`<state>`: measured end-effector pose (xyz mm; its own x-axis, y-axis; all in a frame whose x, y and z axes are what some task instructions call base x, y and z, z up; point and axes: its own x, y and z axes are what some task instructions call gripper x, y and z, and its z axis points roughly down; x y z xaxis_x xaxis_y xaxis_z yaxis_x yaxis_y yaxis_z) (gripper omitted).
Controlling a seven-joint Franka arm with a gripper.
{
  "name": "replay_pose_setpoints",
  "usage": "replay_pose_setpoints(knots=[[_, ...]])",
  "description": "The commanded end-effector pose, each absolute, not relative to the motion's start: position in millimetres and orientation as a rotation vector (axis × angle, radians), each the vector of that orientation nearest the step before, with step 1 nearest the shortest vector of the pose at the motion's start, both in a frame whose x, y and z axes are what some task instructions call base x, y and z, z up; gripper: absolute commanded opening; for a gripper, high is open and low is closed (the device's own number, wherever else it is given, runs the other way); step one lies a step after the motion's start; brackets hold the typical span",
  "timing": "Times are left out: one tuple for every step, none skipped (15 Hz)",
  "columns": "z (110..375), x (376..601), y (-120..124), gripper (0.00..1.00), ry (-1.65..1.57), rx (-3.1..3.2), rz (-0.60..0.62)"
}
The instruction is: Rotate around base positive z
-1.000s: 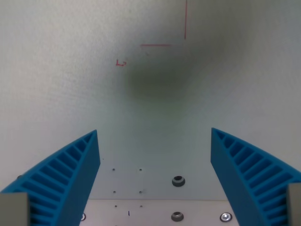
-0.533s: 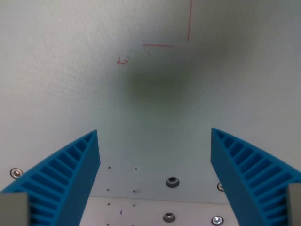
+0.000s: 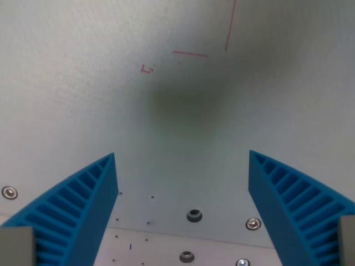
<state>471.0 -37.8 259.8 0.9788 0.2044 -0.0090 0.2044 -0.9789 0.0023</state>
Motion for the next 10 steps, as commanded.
replay_pose_setpoints(knots=[[261.1, 471.0, -38.7, 1.0, 0.552, 3.087, -0.007], [261.1, 471.0, -38.7, 1.0, 0.57, 3.084, -0.007], [261.1, 471.0, -38.7, 1.0, 0.588, 3.08, -0.007], [261.1, 471.0, -38.7, 1.0, 0.606, 3.077, -0.007], [261.1, 471.0, -38.7, 1.0, 0.624, 3.073, -0.007], [261.1, 471.0, -38.7, 1.0, 0.642, 3.069, -0.007], [261.1, 471.0, -38.7, 1.0, 0.66, 3.066, -0.007], [261.1, 471.0, -38.7, 1.0, 0.678, 3.062, -0.007], [261.1, 471.0, -38.7, 1.0, 0.696, 3.057, -0.007], [261.1, 471.0, -38.7, 1.0, 0.713, 3.053, -0.007]])
